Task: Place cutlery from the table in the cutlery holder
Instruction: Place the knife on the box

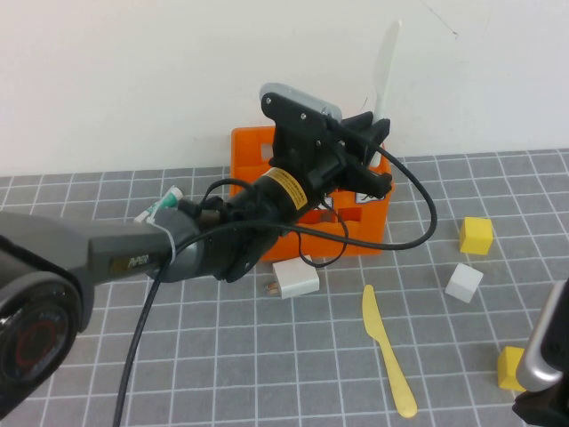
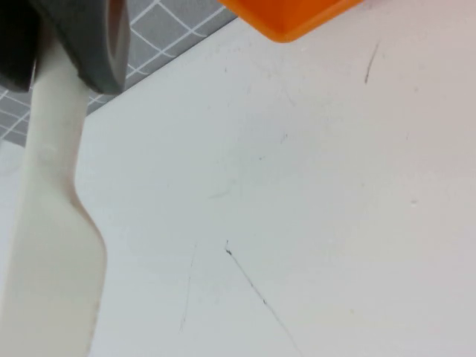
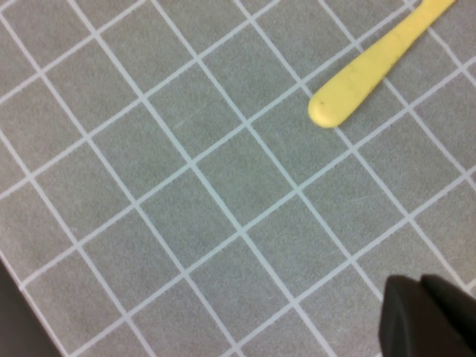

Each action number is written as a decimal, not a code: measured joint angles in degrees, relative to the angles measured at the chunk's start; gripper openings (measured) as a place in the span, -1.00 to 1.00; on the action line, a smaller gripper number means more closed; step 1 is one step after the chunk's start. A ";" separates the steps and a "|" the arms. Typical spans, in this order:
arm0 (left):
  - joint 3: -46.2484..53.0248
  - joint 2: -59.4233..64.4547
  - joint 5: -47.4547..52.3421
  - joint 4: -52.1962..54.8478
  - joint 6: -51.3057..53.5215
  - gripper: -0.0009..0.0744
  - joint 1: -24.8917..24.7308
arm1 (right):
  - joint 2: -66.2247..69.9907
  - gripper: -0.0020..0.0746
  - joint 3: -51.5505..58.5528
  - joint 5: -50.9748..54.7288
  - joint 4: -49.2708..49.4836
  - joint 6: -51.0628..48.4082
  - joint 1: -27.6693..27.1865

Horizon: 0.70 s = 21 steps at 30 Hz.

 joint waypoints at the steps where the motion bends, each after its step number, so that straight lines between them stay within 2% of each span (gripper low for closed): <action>1: 0.00 0.03 0.14 0.00 -0.10 -0.62 0.00 | 0.00 -0.95 0.00 0.00 0.00 0.00 0.00; 13: 0.00 1.82 0.99 1.06 0.01 -0.62 0.00 | 0.00 -0.95 0.00 0.00 0.13 -0.09 0.00; 16: 0.00 1.82 1.76 1.15 0.01 -0.52 0.00 | 0.00 -0.95 0.00 0.00 0.54 -0.09 0.00; 21: 0.00 1.82 3.67 1.59 -1.08 -0.20 0.00 | 0.00 -0.95 0.00 0.79 1.13 -0.09 0.00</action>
